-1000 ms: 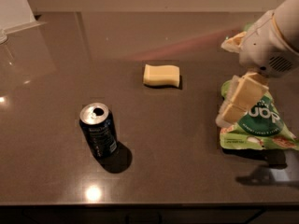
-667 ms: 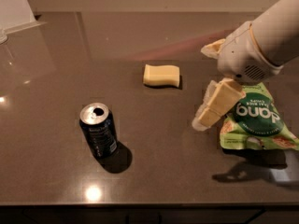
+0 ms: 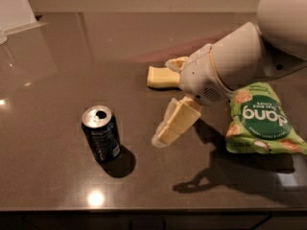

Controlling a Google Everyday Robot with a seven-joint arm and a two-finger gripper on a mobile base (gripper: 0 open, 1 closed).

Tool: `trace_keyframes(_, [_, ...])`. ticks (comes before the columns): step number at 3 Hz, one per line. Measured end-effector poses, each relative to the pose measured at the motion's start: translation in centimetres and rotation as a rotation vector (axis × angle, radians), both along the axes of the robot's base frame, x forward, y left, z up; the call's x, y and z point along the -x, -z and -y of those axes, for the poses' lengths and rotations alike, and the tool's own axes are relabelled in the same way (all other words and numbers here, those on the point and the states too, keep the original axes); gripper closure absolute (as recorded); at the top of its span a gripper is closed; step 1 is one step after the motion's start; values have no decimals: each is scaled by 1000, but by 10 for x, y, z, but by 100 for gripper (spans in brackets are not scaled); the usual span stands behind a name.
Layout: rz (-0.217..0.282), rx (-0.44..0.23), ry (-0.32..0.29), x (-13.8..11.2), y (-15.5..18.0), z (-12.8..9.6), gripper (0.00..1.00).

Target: Move pepsi can near sponge

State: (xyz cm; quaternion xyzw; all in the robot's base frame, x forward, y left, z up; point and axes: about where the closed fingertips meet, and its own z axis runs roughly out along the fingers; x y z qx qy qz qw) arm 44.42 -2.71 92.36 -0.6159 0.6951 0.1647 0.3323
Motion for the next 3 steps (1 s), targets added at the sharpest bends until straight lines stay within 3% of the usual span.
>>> trace_keyframes(1, [-7, -42, -69, 10, 10, -45, 0])
trace_keyframes(3, [-33, -78, -163, 19, 21, -105, 0])
